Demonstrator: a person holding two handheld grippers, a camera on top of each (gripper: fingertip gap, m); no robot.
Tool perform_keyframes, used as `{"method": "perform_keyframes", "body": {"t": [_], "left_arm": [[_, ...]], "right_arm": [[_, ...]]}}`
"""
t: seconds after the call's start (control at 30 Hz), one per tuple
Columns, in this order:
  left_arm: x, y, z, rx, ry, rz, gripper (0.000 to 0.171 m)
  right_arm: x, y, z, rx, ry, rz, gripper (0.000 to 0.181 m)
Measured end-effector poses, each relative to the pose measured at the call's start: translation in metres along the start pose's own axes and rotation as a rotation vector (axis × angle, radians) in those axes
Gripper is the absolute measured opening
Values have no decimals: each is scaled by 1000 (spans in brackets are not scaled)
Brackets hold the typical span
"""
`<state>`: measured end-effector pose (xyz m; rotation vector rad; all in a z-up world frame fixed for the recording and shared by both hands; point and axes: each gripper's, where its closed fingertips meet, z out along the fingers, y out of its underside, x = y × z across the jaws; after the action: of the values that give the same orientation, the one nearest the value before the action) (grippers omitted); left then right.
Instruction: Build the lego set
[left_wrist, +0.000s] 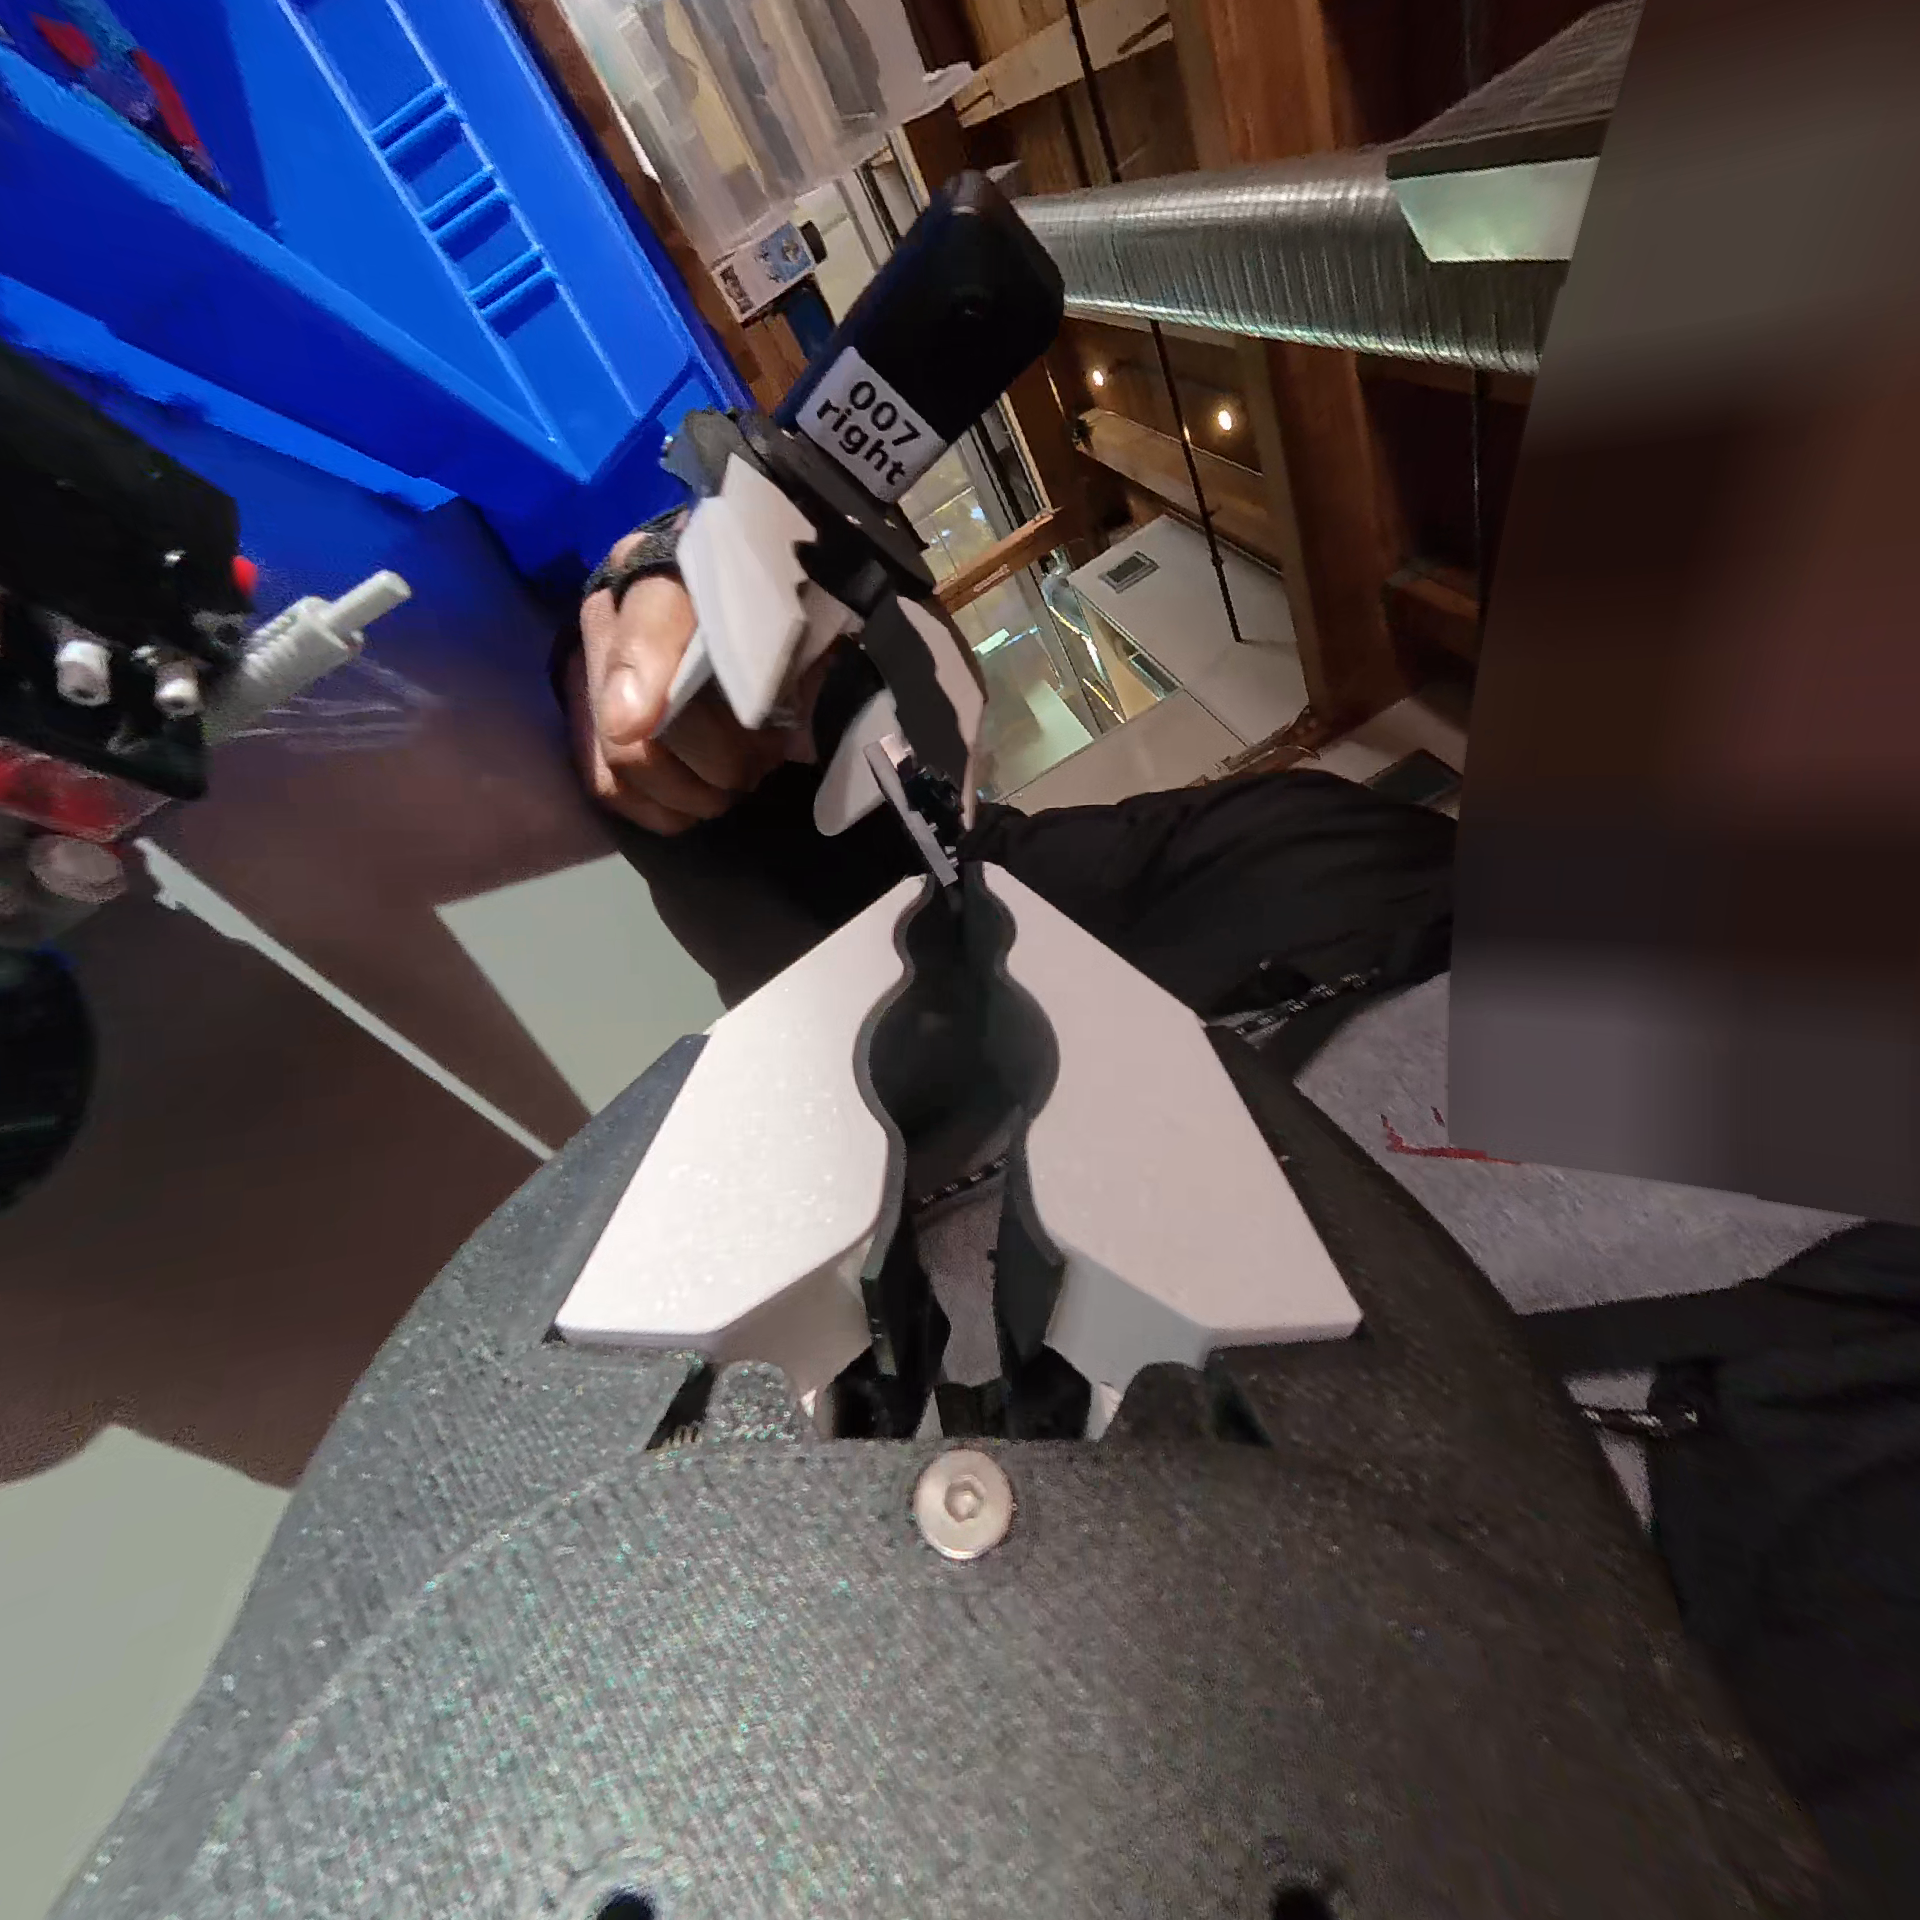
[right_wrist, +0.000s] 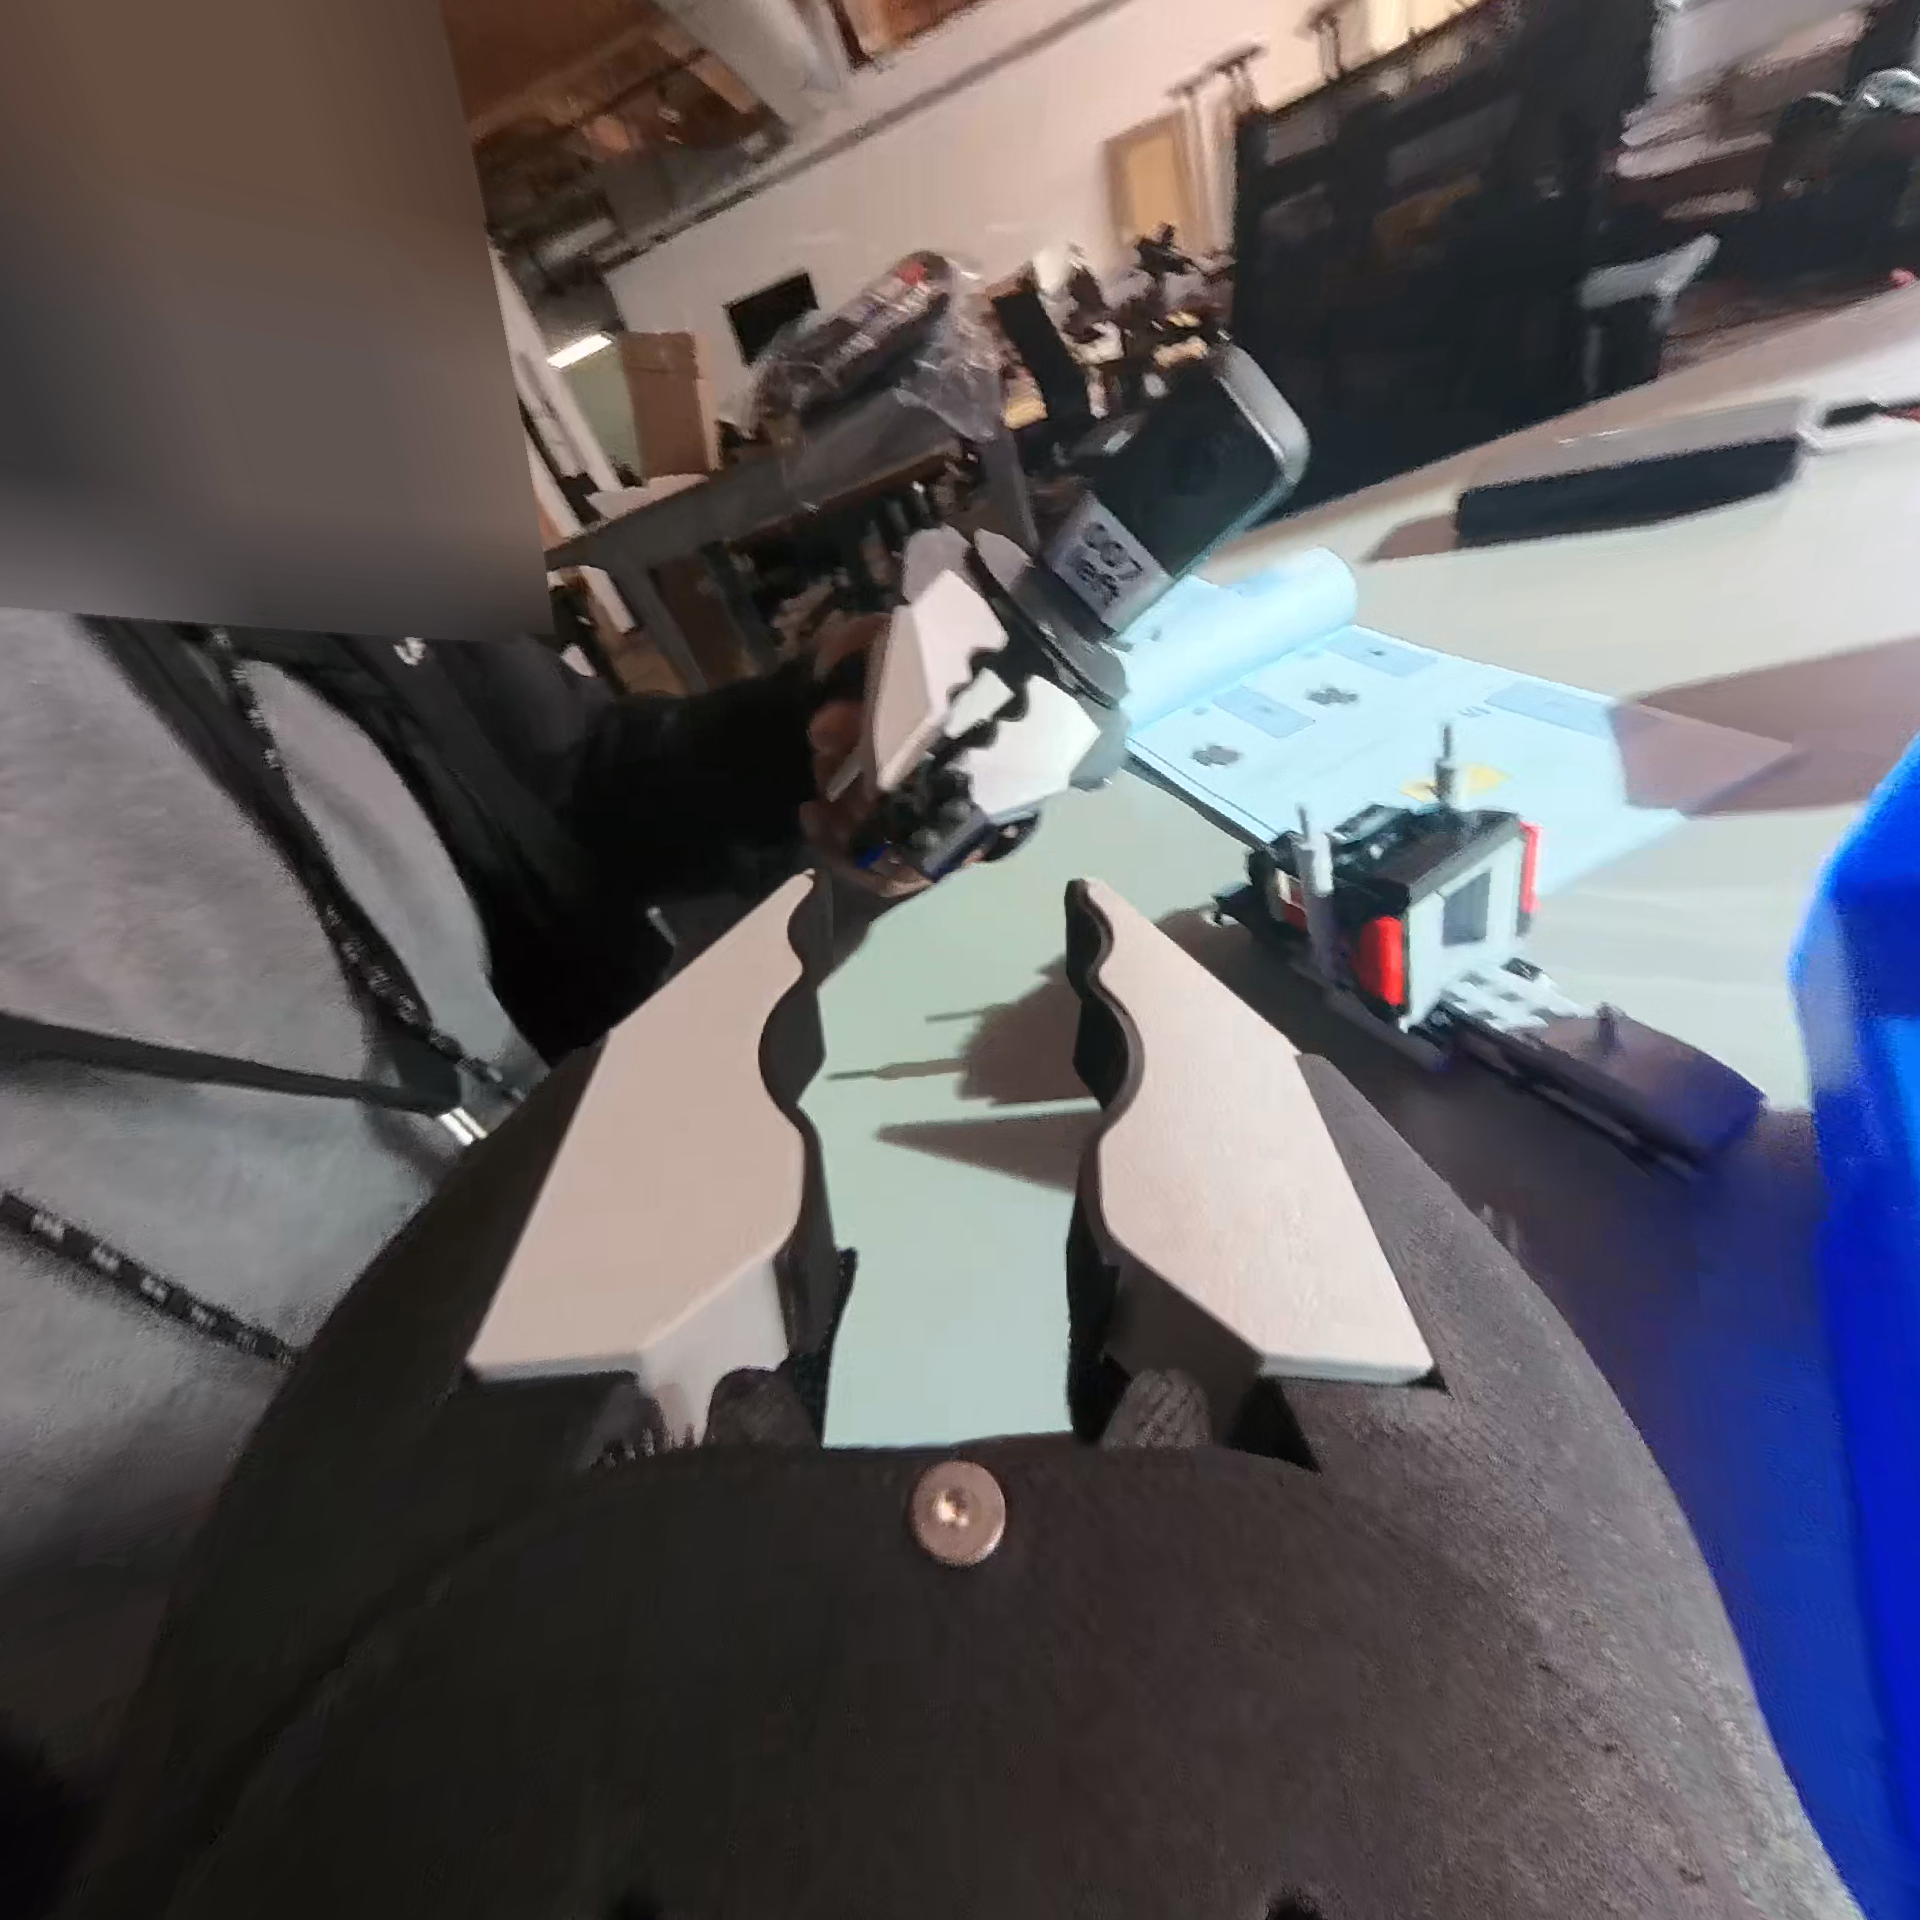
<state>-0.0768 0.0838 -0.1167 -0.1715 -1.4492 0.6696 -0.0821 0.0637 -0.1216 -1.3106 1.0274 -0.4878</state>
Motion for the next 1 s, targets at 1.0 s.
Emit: {"method": "perform_keyframes", "body": {"t": [1.0], "left_arm": [[-7,23,6,-107,1,-36,4]], "right_arm": [[-14,11,8,-49,-80,59,26]]}}
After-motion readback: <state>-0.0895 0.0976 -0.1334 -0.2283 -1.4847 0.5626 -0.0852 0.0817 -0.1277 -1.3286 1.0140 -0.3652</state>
